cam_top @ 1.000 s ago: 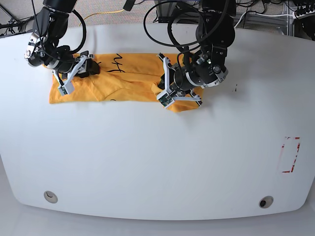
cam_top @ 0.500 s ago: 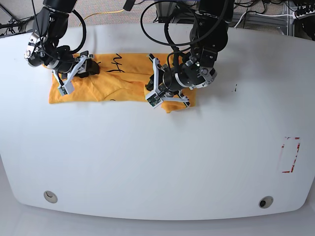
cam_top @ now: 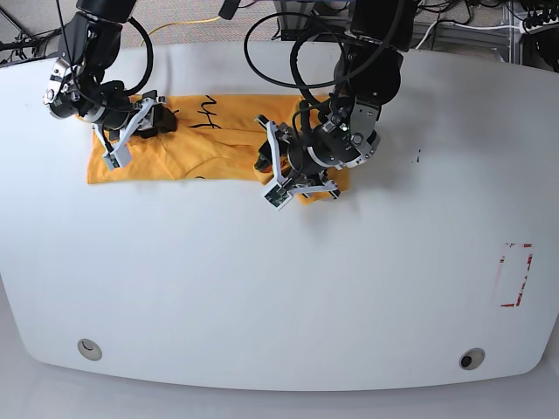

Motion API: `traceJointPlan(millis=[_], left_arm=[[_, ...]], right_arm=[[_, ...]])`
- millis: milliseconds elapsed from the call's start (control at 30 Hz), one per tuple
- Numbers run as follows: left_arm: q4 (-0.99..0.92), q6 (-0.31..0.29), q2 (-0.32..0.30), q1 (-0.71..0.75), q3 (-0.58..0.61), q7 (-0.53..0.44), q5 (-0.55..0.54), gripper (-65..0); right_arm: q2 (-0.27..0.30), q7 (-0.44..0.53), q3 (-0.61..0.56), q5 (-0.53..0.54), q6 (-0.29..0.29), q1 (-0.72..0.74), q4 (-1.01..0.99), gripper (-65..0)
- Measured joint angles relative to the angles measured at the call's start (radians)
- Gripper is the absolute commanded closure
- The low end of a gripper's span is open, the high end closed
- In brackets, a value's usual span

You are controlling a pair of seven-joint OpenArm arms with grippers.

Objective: Fold the T-shirt properly
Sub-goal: 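Grasp the other end with the left gripper and fold it toward the right gripper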

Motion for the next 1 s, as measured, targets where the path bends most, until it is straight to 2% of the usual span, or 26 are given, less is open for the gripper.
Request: traceJointPlan(millis=[167, 333, 433, 633, 833, 933, 1000], left_arm=[[0.000, -0.001, 0.003, -0.011, 0.085, -0.002, -0.052, -39.4], [0.048, -0.003, 0.002, -0.017, 0.124, 0.016, -0.133, -40.4], [0.118, -0.003, 0.003, -0.020, 0.105, 0.013, -0.154, -40.4], [0.187, -0.002, 0.005, 0.004, -0.016, 0.011, -0.147, -40.3], [0.284, -0.014, -0.116, 0.100, -0.032, 0.042, -0.164, -40.3], [0.308, -0.011, -0.172, 0.152, -0.087, 0.043, -0.162, -40.3], [0.322, -0.009, -0.201, 0.185, -0.127, 0.042, -0.158, -40.1]], right_arm=[[0.000, 0.000, 0.000, 0.001, 0.000, 0.000, 0.000, -27.0], [-0.014, -0.005, 0.002, -0.005, 0.000, 0.014, 0.000, -27.0], [-0.022, -0.004, -0.001, -0.011, 0.000, 0.020, 0.000, -27.0], [-0.025, -0.008, 0.000, -0.011, 0.000, 0.024, 0.000, -27.4], [-0.031, -0.047, 0.006, -0.009, -0.001, 0.047, 0.042, -27.6], [-0.027, -0.076, 0.028, 0.089, -0.003, 0.085, 0.042, -27.7], [-0.029, -0.071, 0.087, 0.180, -0.003, 0.105, 0.046, -27.7]])
